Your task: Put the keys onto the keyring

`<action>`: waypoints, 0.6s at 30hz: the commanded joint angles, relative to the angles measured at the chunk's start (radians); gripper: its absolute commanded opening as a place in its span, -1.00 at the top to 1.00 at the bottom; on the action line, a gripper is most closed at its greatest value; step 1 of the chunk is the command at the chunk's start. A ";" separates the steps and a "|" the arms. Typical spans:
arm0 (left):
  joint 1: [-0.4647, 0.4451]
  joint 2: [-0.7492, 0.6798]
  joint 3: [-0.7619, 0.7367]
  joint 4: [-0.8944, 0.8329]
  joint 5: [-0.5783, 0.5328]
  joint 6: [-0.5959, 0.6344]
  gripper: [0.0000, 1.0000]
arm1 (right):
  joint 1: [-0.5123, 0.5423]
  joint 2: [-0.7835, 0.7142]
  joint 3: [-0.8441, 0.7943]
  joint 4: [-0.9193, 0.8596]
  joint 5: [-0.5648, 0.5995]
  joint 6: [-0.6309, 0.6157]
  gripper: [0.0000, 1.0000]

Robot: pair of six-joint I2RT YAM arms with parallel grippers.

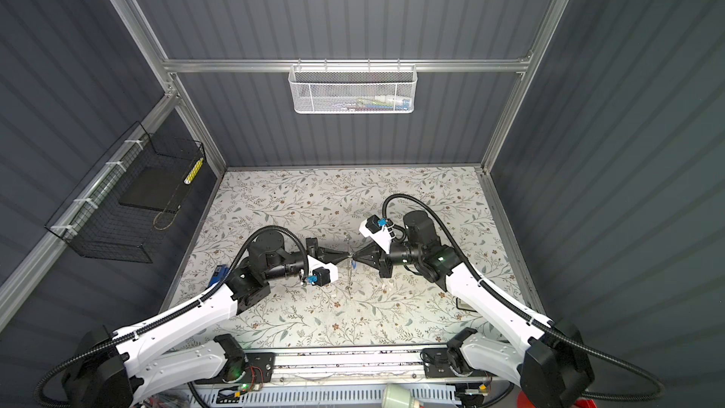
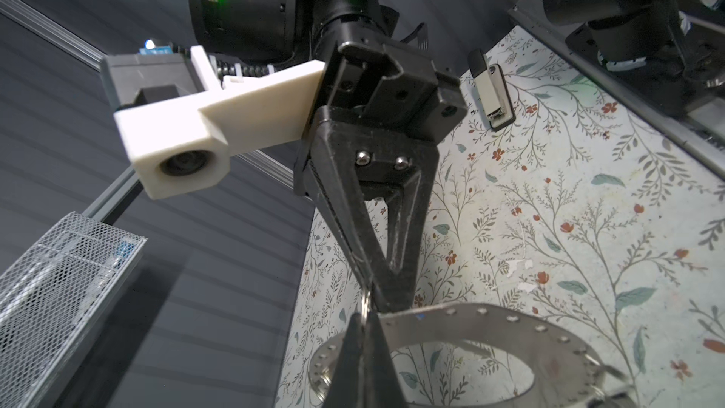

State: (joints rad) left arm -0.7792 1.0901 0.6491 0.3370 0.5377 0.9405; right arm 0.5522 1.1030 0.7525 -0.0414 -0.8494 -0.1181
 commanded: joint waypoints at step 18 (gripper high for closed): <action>0.138 0.163 0.015 0.519 0.335 -0.703 1.00 | -0.002 -0.265 -0.100 0.111 0.185 -0.144 0.23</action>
State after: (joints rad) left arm -0.6422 1.2518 0.6609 0.7647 0.8299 0.3099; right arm 0.5507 0.8455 0.6476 0.0055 -0.6815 -0.2699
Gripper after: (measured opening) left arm 0.044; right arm 0.385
